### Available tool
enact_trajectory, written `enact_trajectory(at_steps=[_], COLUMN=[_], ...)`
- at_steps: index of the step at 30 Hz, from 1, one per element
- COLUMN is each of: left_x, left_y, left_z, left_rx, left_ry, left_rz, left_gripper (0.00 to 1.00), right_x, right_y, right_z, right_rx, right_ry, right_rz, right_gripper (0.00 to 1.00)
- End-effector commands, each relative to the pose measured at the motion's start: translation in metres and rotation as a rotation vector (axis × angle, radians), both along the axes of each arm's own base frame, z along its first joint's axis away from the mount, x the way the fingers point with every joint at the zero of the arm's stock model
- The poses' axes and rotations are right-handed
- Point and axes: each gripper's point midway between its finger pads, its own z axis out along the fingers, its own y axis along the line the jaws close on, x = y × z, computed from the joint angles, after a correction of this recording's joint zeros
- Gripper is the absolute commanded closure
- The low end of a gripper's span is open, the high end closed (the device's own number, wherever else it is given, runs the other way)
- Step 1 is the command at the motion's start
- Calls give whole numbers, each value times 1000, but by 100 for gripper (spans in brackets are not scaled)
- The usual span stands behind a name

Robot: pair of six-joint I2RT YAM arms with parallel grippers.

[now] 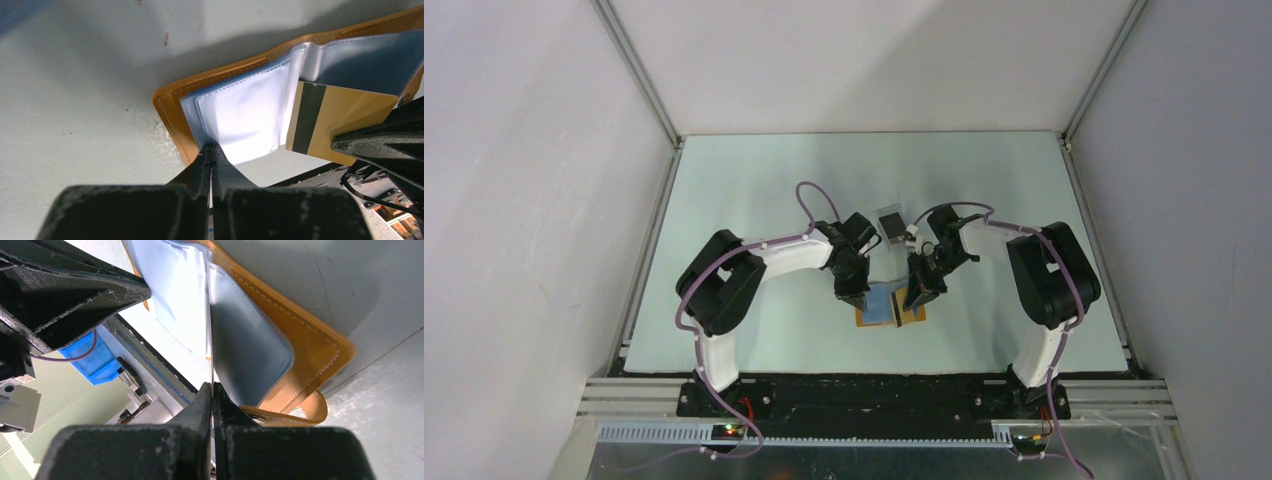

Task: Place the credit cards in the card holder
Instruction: Insert the credit card into the card holder.

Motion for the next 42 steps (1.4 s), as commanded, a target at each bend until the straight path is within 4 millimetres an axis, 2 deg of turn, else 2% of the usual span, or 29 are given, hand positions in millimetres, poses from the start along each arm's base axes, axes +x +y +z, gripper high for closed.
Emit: enact_trajectory(at_steps=[1,12,35,42], left_x=[4,4,5,4], left_y=[26,26,26,27], left_z=[-26,-27,-27,-26], left_rx=[137,139,142,144], left_ry=[-22,-18,-19,-20], left_rz=[-12,-14,-11,-12], left_gripper=[100,100,100,100], right_x=[5,1,-6,-7], right_y=[6,12,7,6], right_z=[2,15,26,10], right_rx=[49,127,124,77], right_ry=[-5,4,-2,24], right_rz=[4,25,41,37], right_gripper=[100,100,100,100])
